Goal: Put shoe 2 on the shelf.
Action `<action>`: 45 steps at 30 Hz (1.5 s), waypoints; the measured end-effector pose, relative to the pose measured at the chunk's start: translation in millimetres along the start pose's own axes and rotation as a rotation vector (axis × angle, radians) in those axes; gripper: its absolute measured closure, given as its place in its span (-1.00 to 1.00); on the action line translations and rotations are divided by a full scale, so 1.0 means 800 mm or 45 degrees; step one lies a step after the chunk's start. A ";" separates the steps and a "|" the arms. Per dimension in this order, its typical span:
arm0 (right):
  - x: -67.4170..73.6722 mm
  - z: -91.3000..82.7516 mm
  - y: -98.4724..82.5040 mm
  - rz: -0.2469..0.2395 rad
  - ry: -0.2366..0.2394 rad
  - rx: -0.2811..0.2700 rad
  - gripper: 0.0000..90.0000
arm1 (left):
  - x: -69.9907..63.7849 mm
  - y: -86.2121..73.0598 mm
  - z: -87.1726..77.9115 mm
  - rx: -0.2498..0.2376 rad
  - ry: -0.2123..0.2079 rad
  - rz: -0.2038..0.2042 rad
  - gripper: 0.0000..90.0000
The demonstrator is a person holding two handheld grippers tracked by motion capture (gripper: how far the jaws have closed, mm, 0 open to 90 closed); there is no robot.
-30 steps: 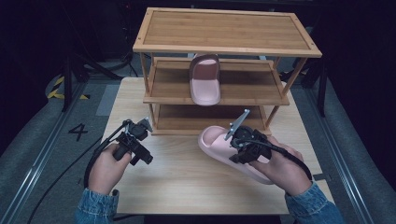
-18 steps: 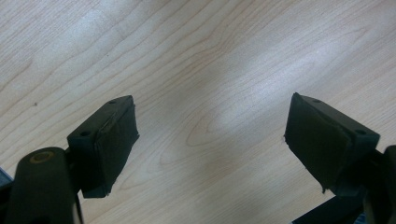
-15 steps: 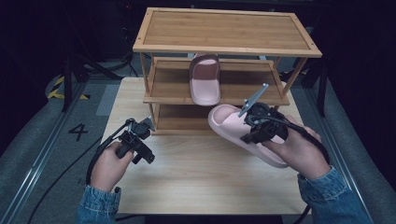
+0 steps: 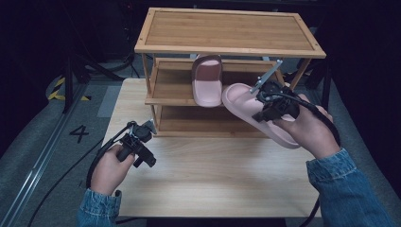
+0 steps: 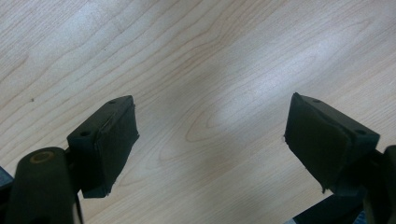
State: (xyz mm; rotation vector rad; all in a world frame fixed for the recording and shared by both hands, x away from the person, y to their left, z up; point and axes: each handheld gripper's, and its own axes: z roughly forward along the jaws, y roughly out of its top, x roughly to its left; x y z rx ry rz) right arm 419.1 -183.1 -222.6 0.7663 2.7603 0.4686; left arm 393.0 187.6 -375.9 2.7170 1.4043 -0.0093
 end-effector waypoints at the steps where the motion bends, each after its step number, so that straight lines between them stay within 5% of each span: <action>1: -0.003 0.001 0.002 -0.003 -0.008 0.000 0.79 | 0.001 0.000 0.000 0.000 -0.002 -0.001 -0.61; 15: -0.032 0.021 0.025 -0.031 -0.110 -0.010 0.78 | 0.002 -0.002 0.002 0.009 0.006 -0.002 -0.61; 20: -0.041 0.024 0.027 -0.021 -0.200 -0.044 0.79 | 0.000 0.000 0.004 0.017 0.014 -0.004 -0.61; 34: -0.058 0.037 0.035 -0.024 -0.235 -0.070 0.75 | -0.001 0.001 0.005 0.020 0.013 0.011 -0.61; 37: -0.059 0.040 0.036 -0.064 -0.248 -0.095 0.64 | -0.001 0.002 0.005 0.016 0.014 0.015 -0.61; 45: -0.057 0.038 0.030 -0.020 -0.306 -0.128 0.22 | -0.003 0.007 0.006 0.022 0.013 0.026 -0.61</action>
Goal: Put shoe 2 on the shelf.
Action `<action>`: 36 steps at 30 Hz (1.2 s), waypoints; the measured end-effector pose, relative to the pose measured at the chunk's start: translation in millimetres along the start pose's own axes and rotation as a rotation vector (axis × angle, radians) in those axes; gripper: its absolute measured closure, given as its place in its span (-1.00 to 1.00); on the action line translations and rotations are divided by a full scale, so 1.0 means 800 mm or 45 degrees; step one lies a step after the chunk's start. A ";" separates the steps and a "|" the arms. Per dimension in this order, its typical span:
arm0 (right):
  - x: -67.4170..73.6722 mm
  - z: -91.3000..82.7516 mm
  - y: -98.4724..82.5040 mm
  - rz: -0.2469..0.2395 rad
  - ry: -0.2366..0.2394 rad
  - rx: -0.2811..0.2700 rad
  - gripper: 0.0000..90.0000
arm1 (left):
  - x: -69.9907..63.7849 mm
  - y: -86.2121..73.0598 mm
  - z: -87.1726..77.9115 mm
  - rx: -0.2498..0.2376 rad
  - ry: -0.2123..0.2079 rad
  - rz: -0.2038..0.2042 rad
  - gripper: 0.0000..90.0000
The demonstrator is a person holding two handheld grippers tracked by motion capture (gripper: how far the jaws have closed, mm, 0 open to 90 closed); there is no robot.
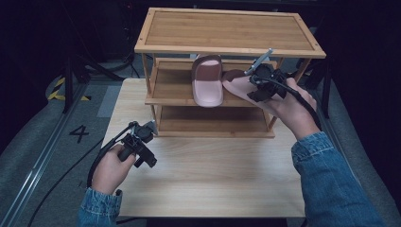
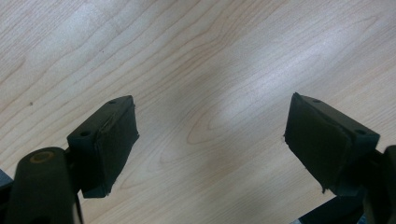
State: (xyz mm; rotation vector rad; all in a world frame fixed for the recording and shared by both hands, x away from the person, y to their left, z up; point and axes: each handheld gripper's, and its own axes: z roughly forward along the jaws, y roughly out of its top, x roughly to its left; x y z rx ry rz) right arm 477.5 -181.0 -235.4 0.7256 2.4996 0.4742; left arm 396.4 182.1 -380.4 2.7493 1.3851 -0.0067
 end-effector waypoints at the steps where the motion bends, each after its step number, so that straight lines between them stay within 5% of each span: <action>1: 0.001 -0.003 -0.002 0.002 -0.003 -0.006 0.22 | -0.001 0.001 0.000 0.003 -0.005 -0.005 -0.61; 11: -0.006 -0.042 -0.044 0.149 0.038 -0.043 0.23 | -0.008 0.017 0.002 0.018 -0.015 0.038 -0.61; 23: -0.052 -0.064 -0.113 0.376 0.162 -0.032 0.38 | -0.015 0.026 0.007 0.042 -0.021 0.061 -0.61; 36: -0.091 -0.045 -0.160 0.554 0.092 0.098 0.81 | -0.013 0.020 0.007 0.049 -0.014 0.068 -0.61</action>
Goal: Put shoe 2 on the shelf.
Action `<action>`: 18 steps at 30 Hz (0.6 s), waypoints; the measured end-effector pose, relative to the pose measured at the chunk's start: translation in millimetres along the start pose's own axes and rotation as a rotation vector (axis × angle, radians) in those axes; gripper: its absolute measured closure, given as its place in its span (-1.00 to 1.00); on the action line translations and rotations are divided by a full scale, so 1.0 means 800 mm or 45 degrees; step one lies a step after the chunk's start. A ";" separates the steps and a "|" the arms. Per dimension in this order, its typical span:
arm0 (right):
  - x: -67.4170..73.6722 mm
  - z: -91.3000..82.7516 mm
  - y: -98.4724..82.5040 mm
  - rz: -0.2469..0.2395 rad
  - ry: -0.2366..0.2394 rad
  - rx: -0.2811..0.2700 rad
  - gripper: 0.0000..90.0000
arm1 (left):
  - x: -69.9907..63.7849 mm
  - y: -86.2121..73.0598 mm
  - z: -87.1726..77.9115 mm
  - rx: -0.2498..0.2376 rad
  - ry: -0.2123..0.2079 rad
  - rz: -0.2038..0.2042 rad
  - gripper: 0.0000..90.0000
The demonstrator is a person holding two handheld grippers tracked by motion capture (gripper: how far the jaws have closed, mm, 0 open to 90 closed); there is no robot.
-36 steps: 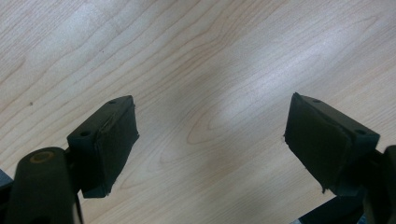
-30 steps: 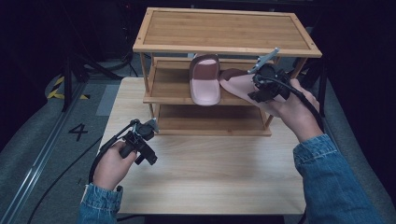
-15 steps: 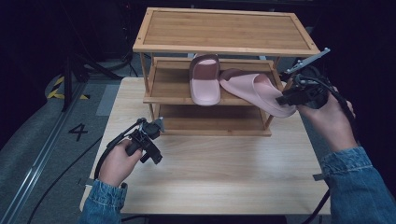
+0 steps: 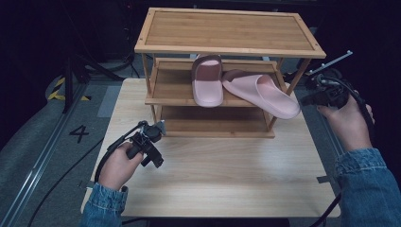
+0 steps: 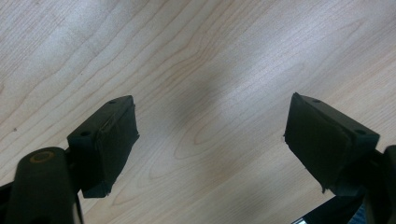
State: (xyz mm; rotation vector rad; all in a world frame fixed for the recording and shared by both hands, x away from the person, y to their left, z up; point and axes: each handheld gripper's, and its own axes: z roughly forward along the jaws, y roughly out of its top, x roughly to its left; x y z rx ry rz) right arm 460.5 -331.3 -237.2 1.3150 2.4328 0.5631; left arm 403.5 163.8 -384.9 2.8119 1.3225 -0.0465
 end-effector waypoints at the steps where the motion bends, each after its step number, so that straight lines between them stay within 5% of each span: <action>1: -0.003 0.004 -0.001 0.008 0.002 0.009 0.83 | -0.001 -0.001 0.000 -0.001 -0.008 -0.013 -0.61; 10: 0.000 0.024 -0.010 -0.005 0.055 0.067 0.94 | -0.001 -0.001 0.003 0.023 0.028 -0.003 -0.61; 12: 0.005 0.022 -0.010 -0.027 0.066 0.073 0.96 | -0.002 -0.001 0.005 0.023 -0.008 -0.010 -0.61; 18: 0.030 0.020 -0.009 -0.084 0.102 0.066 0.98 | -0.004 0.001 0.004 0.023 0.016 0.003 -0.61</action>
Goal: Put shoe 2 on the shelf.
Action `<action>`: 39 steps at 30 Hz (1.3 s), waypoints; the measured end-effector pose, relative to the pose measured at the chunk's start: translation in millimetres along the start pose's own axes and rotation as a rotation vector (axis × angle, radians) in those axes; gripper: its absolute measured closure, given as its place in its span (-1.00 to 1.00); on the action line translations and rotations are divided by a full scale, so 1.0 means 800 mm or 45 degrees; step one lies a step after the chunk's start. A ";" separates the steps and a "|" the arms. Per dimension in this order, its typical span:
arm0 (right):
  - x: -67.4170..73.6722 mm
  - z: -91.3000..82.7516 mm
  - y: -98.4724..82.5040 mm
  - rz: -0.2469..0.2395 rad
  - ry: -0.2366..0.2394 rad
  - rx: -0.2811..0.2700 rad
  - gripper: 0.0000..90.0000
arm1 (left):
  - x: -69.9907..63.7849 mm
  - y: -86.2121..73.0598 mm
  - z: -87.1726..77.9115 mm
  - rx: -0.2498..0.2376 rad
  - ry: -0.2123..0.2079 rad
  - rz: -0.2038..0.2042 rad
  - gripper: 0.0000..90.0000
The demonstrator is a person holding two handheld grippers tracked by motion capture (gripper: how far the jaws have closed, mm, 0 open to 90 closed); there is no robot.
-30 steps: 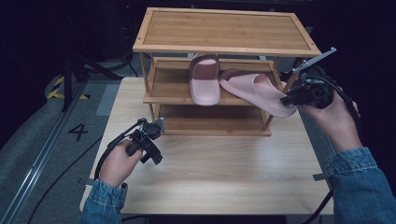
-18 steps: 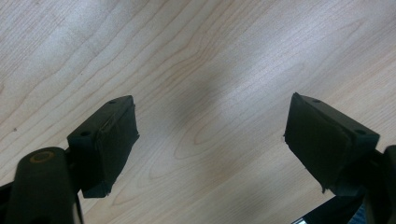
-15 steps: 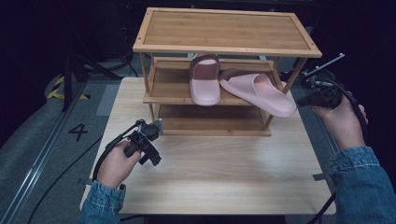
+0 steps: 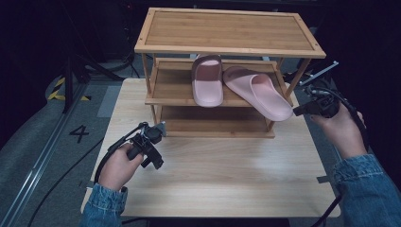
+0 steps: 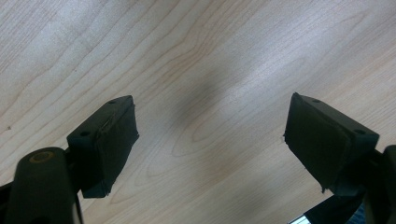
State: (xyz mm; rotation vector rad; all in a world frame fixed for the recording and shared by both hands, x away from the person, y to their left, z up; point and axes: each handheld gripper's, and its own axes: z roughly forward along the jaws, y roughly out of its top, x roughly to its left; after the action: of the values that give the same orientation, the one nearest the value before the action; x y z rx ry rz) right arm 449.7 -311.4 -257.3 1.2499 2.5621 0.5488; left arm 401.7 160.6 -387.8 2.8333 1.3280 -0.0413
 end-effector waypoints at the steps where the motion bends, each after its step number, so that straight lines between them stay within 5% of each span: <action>1: 0.004 0.000 0.001 -0.009 0.001 0.000 0.98 | -0.001 0.000 0.000 0.001 -0.021 -0.001 -0.61; 21: 0.062 0.017 0.037 -0.150 0.111 -0.064 0.98 | 0.000 -0.002 0.001 0.002 -0.026 0.001 -0.61; 23: 0.067 0.018 0.039 -0.159 0.104 -0.069 0.98 | 0.000 -0.002 0.000 0.006 0.004 0.001 -0.61; 34: 0.097 -0.003 0.017 -0.233 0.129 -0.106 0.98 | -0.004 -0.002 0.001 0.006 -0.019 0.004 -0.61; 39: 0.095 0.002 0.017 -0.224 0.135 -0.156 0.98 | -0.004 -0.004 -0.001 -0.003 -0.020 0.005 -0.61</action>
State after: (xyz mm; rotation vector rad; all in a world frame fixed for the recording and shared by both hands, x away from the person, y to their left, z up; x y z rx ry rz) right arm 413.4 -243.0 -256.7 0.9681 2.6453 0.7386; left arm 397.4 160.2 -386.9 2.8274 1.3182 -0.0622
